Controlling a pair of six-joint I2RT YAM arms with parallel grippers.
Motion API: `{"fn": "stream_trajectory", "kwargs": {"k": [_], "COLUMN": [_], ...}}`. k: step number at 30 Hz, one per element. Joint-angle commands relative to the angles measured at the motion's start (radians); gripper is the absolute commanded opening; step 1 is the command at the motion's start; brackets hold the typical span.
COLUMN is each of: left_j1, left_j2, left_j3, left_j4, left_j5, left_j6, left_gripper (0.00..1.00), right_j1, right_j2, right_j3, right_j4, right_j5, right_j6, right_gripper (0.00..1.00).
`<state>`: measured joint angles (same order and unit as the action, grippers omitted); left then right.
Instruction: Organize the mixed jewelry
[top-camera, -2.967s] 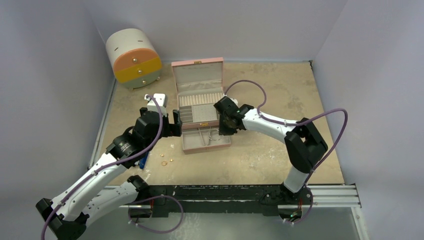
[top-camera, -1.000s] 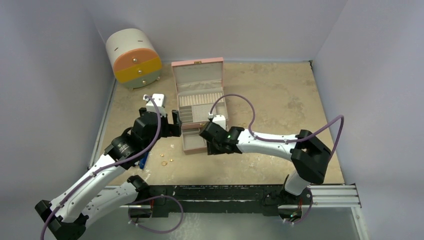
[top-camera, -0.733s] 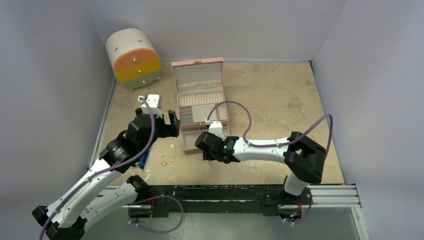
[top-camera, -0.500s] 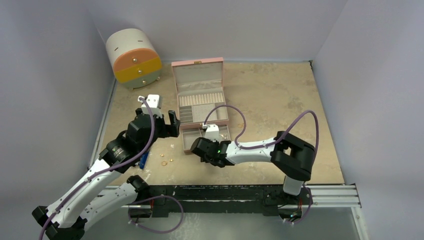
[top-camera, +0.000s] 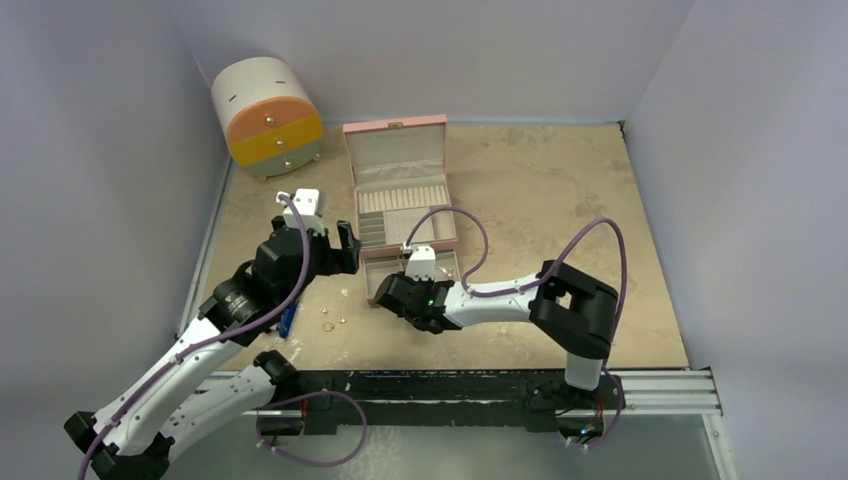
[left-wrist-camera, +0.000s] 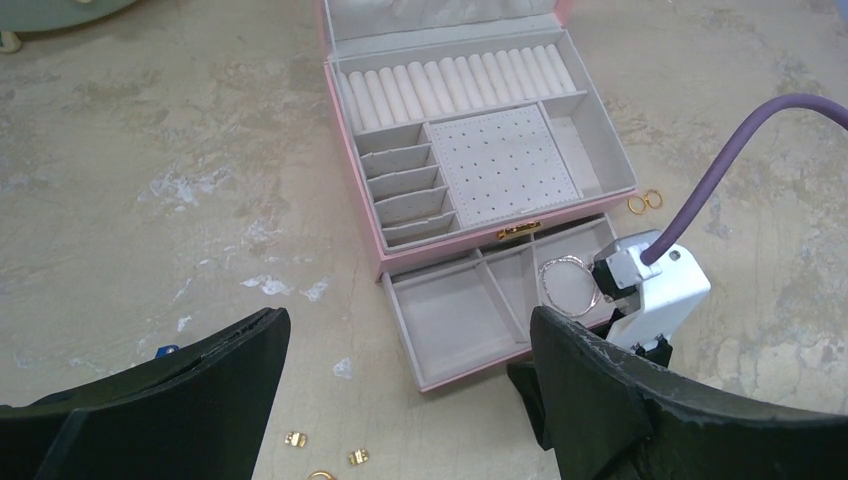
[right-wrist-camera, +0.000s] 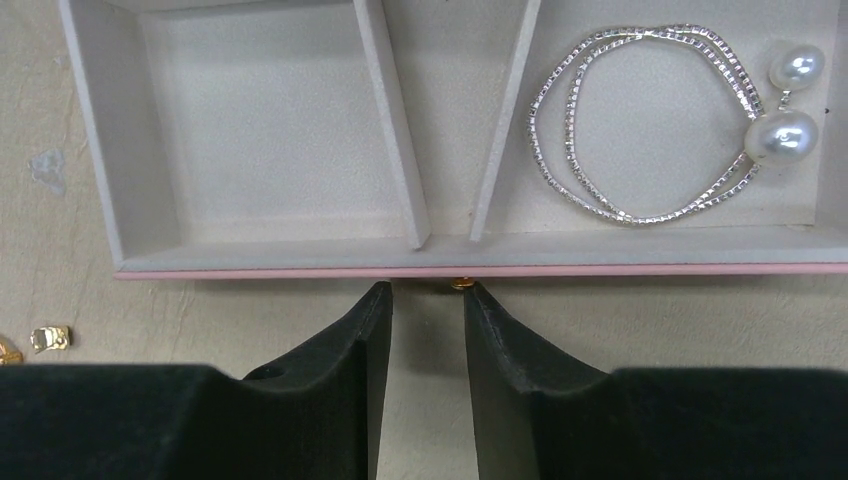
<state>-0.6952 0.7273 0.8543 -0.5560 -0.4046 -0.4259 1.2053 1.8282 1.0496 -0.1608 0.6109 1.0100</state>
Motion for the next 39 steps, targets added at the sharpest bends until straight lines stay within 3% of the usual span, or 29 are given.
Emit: {"fn": "stream_trajectory", "kwargs": {"k": [1,25,39], "left_j1": [-0.004,-0.004,-0.003], "left_j2": [0.001,0.0,-0.005], "left_j3": [0.002,0.005,0.005], "left_j4": [0.044,0.039,0.037], "left_j5": [-0.007,-0.029,-0.034], "left_j6": [0.01,0.009,0.009], "left_gripper": [0.9,0.9,0.9], "right_j1": [-0.016,-0.164,-0.174], "right_j2": [0.045,0.106,0.147], "right_j3": [0.014,0.074,0.047], "right_j4": [-0.007,0.245,0.521], "right_j5": [0.063,0.062,0.083], "right_j6": [-0.001,-0.252,-0.354], "right_gripper": [0.35,0.32,0.31]}}
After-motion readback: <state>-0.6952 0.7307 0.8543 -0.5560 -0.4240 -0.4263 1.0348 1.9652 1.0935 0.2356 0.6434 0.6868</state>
